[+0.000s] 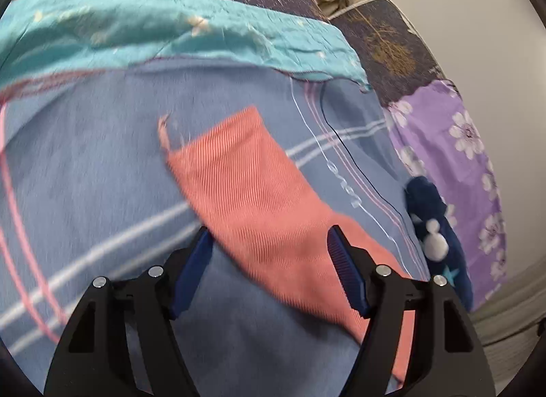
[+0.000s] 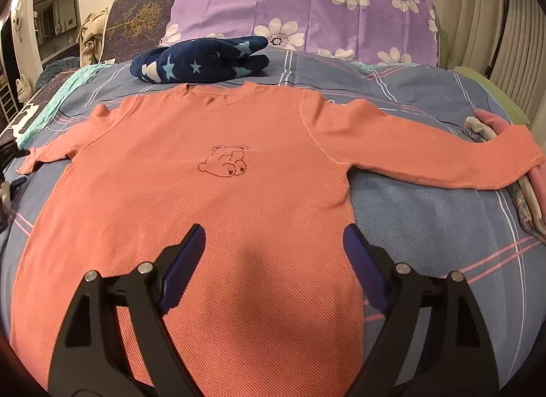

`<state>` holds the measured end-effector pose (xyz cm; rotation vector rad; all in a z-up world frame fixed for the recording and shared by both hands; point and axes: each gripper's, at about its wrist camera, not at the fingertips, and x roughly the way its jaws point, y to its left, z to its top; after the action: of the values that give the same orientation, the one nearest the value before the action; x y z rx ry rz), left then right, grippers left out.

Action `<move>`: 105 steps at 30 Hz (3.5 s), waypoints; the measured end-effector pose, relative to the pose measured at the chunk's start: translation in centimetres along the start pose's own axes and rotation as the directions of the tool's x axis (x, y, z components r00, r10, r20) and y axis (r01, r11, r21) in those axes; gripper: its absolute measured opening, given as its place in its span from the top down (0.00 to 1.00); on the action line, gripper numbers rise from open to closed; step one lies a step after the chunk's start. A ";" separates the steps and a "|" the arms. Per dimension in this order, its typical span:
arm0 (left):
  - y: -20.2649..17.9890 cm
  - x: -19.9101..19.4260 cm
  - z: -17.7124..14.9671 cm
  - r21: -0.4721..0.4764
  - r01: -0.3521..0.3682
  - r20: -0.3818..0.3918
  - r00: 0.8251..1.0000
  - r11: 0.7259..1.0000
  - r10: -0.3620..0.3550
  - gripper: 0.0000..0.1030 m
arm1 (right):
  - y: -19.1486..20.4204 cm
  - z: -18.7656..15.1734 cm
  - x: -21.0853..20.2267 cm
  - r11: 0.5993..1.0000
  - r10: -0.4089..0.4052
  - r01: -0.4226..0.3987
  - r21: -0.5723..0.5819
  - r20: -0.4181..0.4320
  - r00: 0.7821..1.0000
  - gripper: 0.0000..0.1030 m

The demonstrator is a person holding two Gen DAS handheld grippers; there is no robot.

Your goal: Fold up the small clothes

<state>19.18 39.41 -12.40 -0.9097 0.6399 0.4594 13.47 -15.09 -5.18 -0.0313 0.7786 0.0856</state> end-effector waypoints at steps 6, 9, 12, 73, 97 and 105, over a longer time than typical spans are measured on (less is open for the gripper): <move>-2.8 0.5 1.4 0.076 0.019 0.031 0.999 0.997 -0.021 0.99 | -0.8 0.2 -0.3 1.000 -0.009 0.009 0.016 0.020 1.000 0.17; -9.4 -2.6 -0.7 0.286 0.087 0.071 0.991 0.954 -0.112 0.99 | -1.4 0.2 -0.2 0.999 -0.019 0.018 0.028 0.021 1.000 0.17; -17.3 -6.1 -5.7 0.512 0.175 0.047 0.972 0.841 -0.231 0.99 | -2.0 0.2 -0.3 0.999 -0.011 0.010 0.044 0.021 1.000 0.17; -17.1 -1.3 -20.6 0.768 0.061 -0.105 0.994 0.637 0.031 0.27 | -5.0 11.3 9.3 0.895 0.341 -0.323 0.307 -0.003 0.940 0.97; -23.5 3.9 -20.6 0.792 0.098 -0.154 0.987 0.603 0.042 0.98 | -7.8 6.5 8.1 0.928 0.260 -0.242 0.285 -0.027 0.965 0.63; -21.1 3.3 -17.7 0.731 -0.040 -0.045 0.993 0.681 0.106 1.00 | -8.9 4.0 6.3 0.935 0.241 -0.230 0.270 -0.010 0.970 0.59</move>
<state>29.05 13.54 -10.54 -0.1269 0.8529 0.1928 21.52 -23.33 -6.82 0.3189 0.8291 0.2078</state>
